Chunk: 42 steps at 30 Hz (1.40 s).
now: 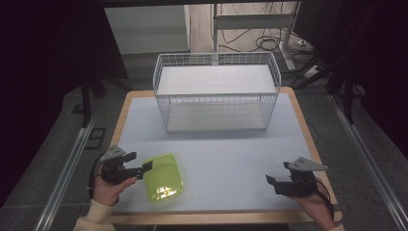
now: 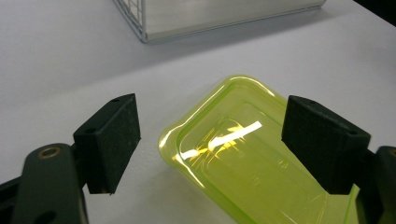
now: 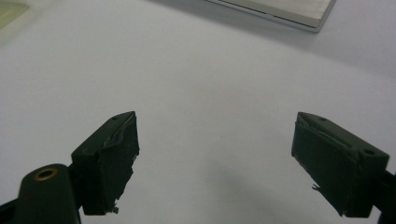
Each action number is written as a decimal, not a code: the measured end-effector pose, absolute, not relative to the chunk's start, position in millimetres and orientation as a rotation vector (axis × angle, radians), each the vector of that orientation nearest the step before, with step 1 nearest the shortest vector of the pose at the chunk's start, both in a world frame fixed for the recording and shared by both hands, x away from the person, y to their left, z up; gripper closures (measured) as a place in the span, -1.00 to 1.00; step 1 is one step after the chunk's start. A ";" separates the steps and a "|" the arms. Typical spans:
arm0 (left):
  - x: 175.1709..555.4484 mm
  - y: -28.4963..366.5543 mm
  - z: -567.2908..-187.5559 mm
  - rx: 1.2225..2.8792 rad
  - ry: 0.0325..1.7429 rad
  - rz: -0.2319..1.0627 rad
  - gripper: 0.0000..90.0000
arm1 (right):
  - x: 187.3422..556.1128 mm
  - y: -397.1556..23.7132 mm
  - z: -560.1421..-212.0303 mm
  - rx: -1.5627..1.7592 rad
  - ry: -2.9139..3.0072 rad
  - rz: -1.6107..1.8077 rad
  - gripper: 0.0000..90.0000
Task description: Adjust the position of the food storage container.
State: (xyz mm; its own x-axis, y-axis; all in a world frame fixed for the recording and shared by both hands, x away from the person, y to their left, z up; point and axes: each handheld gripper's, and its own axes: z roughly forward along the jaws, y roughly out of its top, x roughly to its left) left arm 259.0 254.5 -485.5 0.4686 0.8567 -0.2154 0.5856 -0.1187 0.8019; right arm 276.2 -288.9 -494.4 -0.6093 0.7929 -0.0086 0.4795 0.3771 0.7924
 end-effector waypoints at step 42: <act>200.3 273.4 -485.1 1.900 1.165 0.310 1.00 | 275.1 -285.3 -499.7 1.059 2.284 1.025 -0.58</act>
State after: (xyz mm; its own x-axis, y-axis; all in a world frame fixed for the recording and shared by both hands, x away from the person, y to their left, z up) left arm 200.3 273.4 -485.1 0.5327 0.8190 -0.2135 0.6049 -0.1920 0.7728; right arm 275.1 -285.3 -499.7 -0.6217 0.7807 -0.0642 0.4711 0.4381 0.7656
